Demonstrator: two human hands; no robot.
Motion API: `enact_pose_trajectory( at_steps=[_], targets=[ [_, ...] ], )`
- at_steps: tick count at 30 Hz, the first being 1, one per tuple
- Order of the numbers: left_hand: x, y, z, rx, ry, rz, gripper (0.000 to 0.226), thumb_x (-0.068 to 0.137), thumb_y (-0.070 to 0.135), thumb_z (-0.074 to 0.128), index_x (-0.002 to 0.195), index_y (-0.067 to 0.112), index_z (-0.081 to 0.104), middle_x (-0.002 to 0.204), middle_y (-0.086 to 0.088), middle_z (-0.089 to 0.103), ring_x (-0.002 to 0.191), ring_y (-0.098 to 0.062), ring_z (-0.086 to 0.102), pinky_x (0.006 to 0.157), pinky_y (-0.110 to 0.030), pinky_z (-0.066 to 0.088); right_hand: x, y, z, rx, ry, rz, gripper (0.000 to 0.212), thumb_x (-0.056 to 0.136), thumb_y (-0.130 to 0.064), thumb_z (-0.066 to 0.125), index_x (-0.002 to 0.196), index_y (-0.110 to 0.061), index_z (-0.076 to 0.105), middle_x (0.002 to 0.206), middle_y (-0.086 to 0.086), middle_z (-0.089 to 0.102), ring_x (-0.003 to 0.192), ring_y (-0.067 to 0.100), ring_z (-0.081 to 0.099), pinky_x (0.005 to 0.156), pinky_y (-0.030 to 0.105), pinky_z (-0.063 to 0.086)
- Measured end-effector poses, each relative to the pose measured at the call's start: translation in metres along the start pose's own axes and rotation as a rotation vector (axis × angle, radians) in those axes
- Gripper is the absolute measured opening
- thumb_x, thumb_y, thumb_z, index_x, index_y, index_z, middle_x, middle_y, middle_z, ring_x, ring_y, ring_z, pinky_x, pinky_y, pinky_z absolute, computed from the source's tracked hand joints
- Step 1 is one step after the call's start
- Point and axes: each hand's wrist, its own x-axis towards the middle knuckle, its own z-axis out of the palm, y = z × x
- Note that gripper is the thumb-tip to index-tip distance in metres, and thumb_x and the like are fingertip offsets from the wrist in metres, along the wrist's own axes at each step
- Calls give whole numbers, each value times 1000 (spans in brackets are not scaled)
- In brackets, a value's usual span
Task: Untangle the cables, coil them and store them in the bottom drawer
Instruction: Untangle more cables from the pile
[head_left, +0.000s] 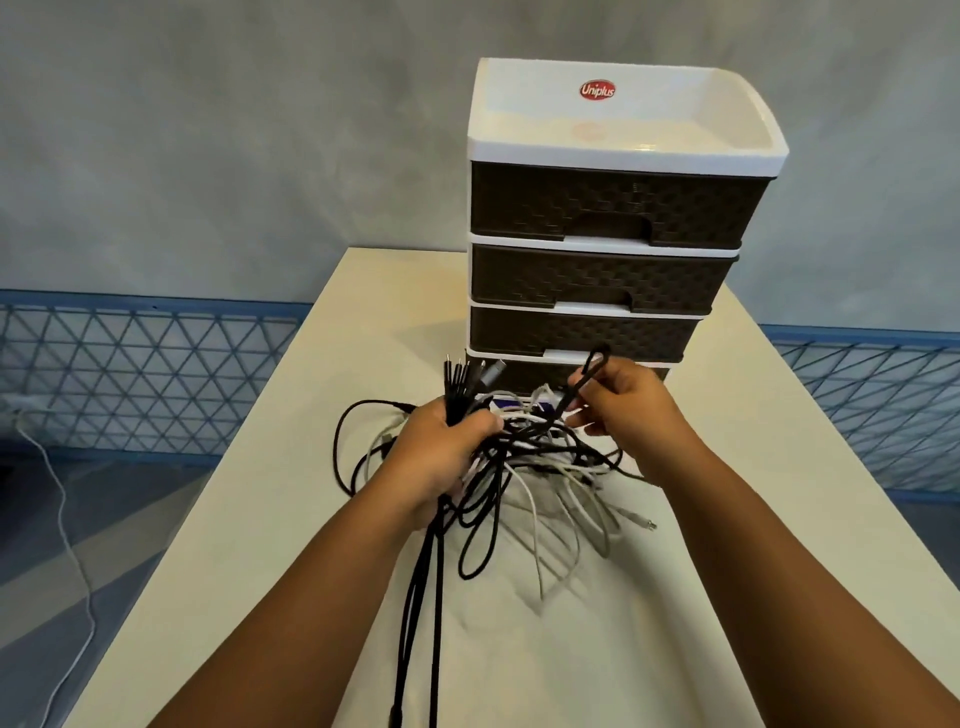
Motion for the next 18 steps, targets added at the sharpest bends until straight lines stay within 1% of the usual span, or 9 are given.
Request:
enact_pose_trajectory(
  at_steps=[4, 8, 9, 10, 11, 12, 13, 15, 18],
  targets=[
    [2, 3, -1, -72, -10, -18, 13, 91, 16, 61, 81, 20, 52, 48, 8, 29, 40, -8, 21, 41, -19, 16, -3, 1, 1, -181, -117, -64, 11, 97, -14, 58, 99, -9, 68, 91, 9, 73, 70, 8, 68, 63, 22, 49],
    [8, -2, -5, -49, 51, 3, 13, 89, 26, 68, 88, 20, 56, 51, 7, 33, 39, -12, 27, 41, -21, 25, -6, -5, 2, -143, -93, -111, 14, 100, -13, 50, 92, -15, 62, 80, 7, 69, 69, 9, 66, 64, 20, 46],
    [10, -4, -5, -38, 74, 26, 16, 87, 30, 70, 91, 21, 58, 52, 8, 38, 40, -18, 34, 41, -25, 34, -7, -7, 3, -114, -77, -132, 16, 101, -12, 48, 91, -17, 59, 77, 5, 65, 67, 7, 65, 62, 17, 45],
    [10, -5, -6, -16, 100, 49, 22, 85, 35, 73, 97, 23, 60, 54, 6, 46, 45, -27, 44, 46, -37, 47, -8, -10, 3, -92, -67, -157, 15, 101, -12, 47, 91, -17, 58, 76, 4, 63, 65, 6, 65, 59, 14, 45],
    [11, -5, -7, 14, 135, 64, 31, 81, 41, 76, 103, 25, 61, 60, 3, 54, 52, -31, 52, 56, -50, 53, -9, -13, 4, -80, -70, -182, 13, 101, -12, 47, 94, -15, 57, 77, 4, 61, 64, 7, 66, 56, 12, 44],
    [11, -5, -8, 45, 180, 74, 38, 77, 47, 78, 103, 25, 59, 64, 0, 56, 53, -24, 54, 60, -50, 55, -10, -16, 4, -75, -84, -202, 11, 101, -12, 47, 97, -13, 57, 78, 4, 61, 65, 9, 66, 56, 11, 44],
    [11, -6, -9, 80, 227, 86, 42, 73, 52, 79, 95, 24, 57, 61, 1, 53, 49, -17, 48, 51, -42, 52, -10, -19, 5, -75, -104, -215, 10, 101, -12, 47, 98, -11, 57, 79, 5, 62, 66, 11, 67, 57, 11, 45],
    [12, -8, -13, 126, 290, 92, 49, 69, 56, 81, 70, 22, 46, 52, 8, 41, 42, -9, 35, 46, -29, 32, -9, -23, 8, -110, -118, -232, 10, 101, -16, 50, 100, -11, 59, 78, 4, 65, 68, 14, 69, 61, 17, 49],
    [5, -6, -13, 139, 176, 29, 50, 73, 46, 82, 62, 22, 39, 44, 12, 38, 38, -8, 34, 45, -25, 29, -5, -21, 11, -104, -85, -183, 9, 101, -16, 52, 101, -11, 59, 79, 9, 67, 66, 20, 70, 59, 25, 49]
  ],
)
